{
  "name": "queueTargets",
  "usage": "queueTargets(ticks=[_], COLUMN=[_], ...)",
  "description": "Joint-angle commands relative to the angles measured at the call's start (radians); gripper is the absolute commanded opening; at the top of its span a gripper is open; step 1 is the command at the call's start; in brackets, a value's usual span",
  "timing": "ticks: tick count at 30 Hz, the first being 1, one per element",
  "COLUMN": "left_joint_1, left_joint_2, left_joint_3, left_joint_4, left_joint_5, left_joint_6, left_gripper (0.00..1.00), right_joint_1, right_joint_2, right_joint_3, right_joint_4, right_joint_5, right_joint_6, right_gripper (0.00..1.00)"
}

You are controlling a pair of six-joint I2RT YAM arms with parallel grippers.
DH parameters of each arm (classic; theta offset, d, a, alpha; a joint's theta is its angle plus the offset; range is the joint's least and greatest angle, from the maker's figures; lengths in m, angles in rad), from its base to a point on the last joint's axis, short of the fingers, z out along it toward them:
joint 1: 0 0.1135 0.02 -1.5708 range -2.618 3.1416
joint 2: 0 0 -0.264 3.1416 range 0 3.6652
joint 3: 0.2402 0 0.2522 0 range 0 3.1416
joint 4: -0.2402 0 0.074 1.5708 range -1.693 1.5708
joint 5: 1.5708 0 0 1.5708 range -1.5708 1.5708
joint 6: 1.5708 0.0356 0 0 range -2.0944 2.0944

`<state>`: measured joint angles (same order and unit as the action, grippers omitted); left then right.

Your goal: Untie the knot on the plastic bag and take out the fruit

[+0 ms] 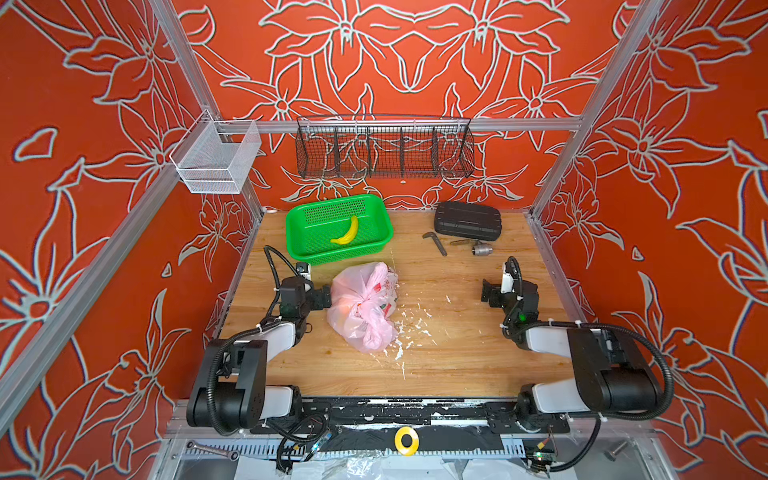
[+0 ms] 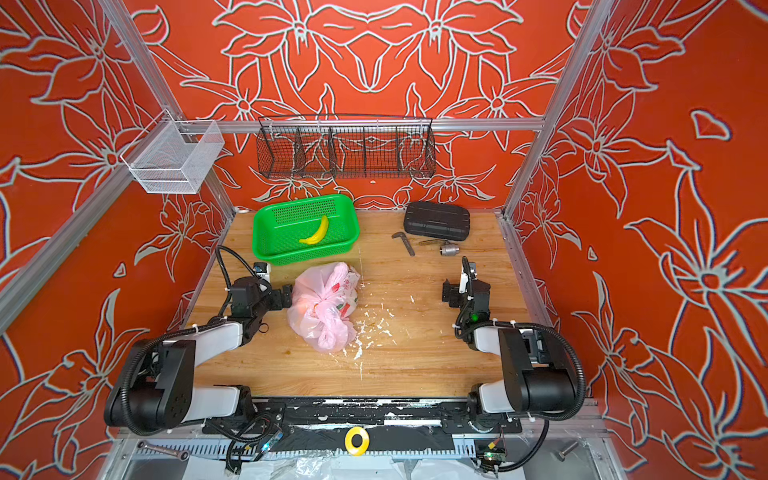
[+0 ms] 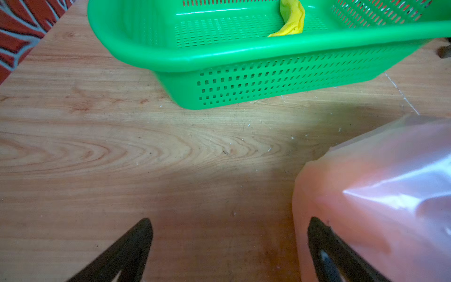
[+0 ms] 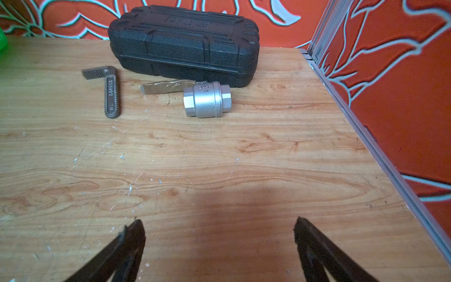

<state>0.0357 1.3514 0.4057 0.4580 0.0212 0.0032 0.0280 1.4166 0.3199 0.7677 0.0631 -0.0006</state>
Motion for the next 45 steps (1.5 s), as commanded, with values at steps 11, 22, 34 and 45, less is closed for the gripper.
queueTargets(ticks=[11, 22, 34, 45], left_joint_1=[0.001, 0.002, -0.019, -0.233], left_joint_2=[-0.004, -0.009, -0.260, -0.414], left_joint_3=[0.011, 0.008, 0.068, 0.394], left_joint_4=[0.020, 0.021, -0.247, -0.737], left_joint_5=[0.006, 0.005, -0.156, -0.082], left_joint_6=[0.003, 0.003, -0.094, -0.360], left_gripper=[0.98, 0.98, 0.98, 0.98], right_joint_1=[0.005, 0.006, 0.005, 0.142], right_joint_2=[-0.005, -0.011, -0.422, -0.430], right_joint_3=[0.011, 0.005, 0.092, 0.601], right_joint_4=[0.012, 0.021, -0.455, -1.106], right_joint_5=[0.003, -0.010, 0.017, -0.382], right_joint_6=[-0.013, -0.017, 0.110, 0.347], right_gripper=[0.97, 0.97, 0.94, 0.84])
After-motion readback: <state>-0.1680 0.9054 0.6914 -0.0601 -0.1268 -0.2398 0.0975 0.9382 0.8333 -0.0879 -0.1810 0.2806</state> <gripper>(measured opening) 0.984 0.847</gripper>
